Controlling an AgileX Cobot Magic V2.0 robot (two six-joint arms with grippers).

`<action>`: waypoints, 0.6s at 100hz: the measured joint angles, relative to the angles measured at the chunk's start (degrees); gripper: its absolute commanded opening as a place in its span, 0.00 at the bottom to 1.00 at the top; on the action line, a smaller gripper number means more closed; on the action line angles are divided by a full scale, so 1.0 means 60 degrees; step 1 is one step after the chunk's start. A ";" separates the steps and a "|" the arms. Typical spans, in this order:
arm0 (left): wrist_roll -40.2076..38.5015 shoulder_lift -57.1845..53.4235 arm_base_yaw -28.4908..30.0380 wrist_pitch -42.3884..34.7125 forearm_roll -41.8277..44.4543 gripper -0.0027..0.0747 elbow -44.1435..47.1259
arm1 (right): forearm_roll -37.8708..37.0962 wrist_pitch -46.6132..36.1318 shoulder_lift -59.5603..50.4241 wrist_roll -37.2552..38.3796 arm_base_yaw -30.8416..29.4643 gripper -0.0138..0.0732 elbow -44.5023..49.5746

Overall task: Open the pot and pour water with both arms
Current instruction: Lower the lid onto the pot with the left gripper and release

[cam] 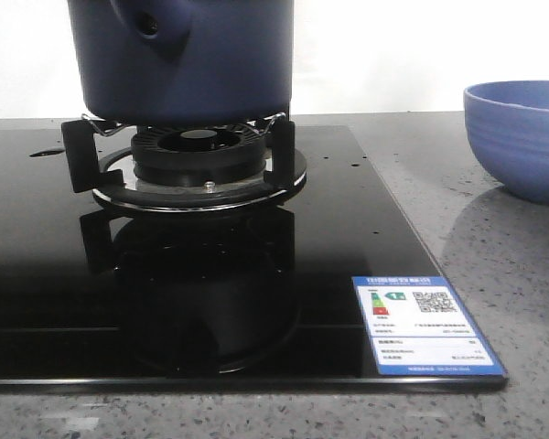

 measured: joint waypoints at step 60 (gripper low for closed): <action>0.0000 -0.4379 0.3373 0.0715 -0.1457 0.01 0.4276 | 0.5186 -0.4073 -0.3423 -0.7679 0.1192 0.11 0.3631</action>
